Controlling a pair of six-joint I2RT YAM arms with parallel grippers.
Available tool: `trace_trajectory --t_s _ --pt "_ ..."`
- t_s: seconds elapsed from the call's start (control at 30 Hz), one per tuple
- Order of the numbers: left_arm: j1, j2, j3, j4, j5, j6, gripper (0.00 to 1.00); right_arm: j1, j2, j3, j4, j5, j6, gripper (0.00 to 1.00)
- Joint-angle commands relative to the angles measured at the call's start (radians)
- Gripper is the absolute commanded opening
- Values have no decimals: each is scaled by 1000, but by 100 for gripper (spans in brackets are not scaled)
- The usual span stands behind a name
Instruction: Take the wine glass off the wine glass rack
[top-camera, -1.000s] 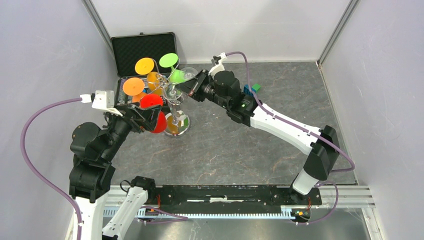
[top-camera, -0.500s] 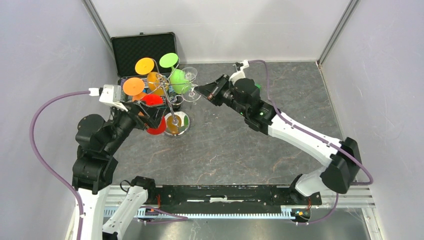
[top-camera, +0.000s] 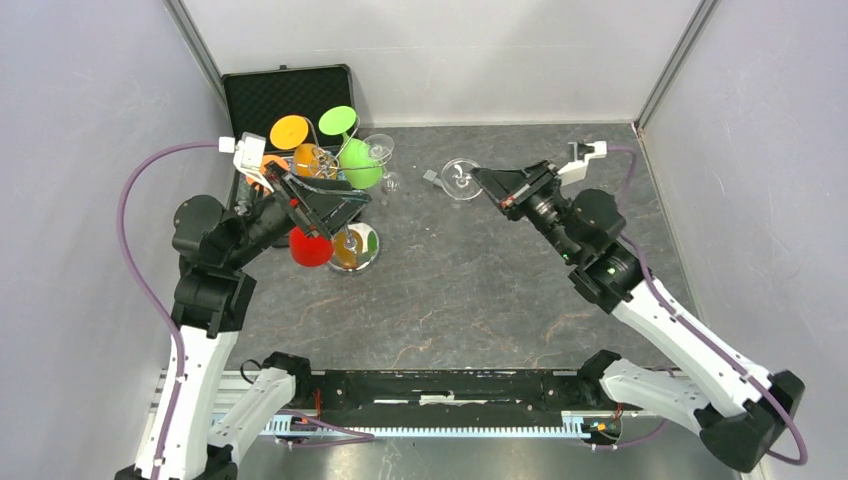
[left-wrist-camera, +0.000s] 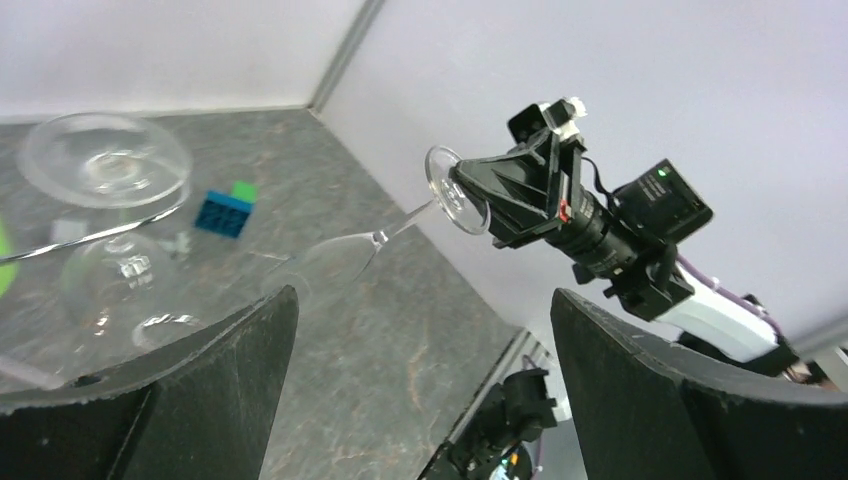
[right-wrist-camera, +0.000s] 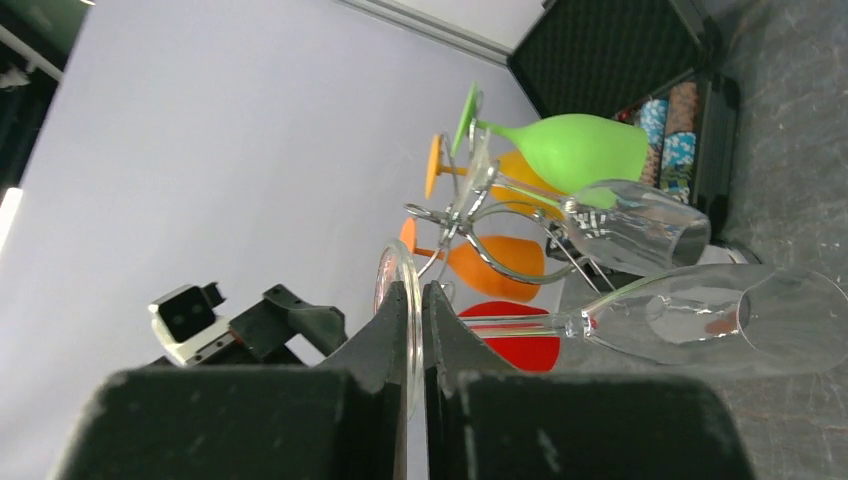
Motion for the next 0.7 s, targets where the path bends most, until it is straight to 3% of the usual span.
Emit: trace_trajectory --t_s 0.0,0.2,0.27,0.33,0.4,0.5,0.67 --pt "-86 18 -51 351 93 -80 99 -25 -88 10 -39 14 9 0" --pt "-364 204 16 330 31 189 98 -44 -174 20 -107 59 -3 0" --pt "-414 255 33 329 62 356 95 -48 -184 31 -133 63 -2 0" --pt "-453 279 19 332 112 633 93 -50 -191 36 -140 58 5 0" --pt "-470 302 -20 376 75 815 91 -51 -190 42 -141 41 9 0" --pt "-470 376 -14 514 27 812 88 -51 -186 47 -141 13 17 0" --pt "-475 507 41 614 149 695 86 -51 -198 50 -141 24 15 0"
